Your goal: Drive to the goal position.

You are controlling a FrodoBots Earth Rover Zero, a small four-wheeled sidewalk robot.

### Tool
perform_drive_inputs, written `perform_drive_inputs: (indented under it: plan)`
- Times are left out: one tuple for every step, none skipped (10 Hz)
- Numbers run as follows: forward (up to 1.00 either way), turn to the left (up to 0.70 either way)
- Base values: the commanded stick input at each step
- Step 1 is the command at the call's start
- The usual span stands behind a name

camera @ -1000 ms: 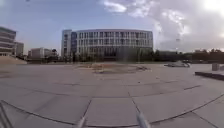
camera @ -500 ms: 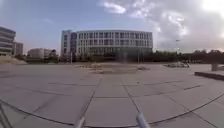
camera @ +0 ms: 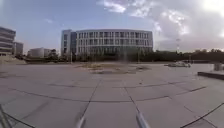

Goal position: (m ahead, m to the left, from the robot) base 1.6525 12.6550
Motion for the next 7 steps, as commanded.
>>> perform_drive_inputs:
  plan:
    - [0.0,0.0]
    - [0.0,0.0]
    - [0.0,0.0]
    - [0.2,0.0]
    - [0.45,0.0]
    - [0.45,0.0]
    - [0.45,0.0]
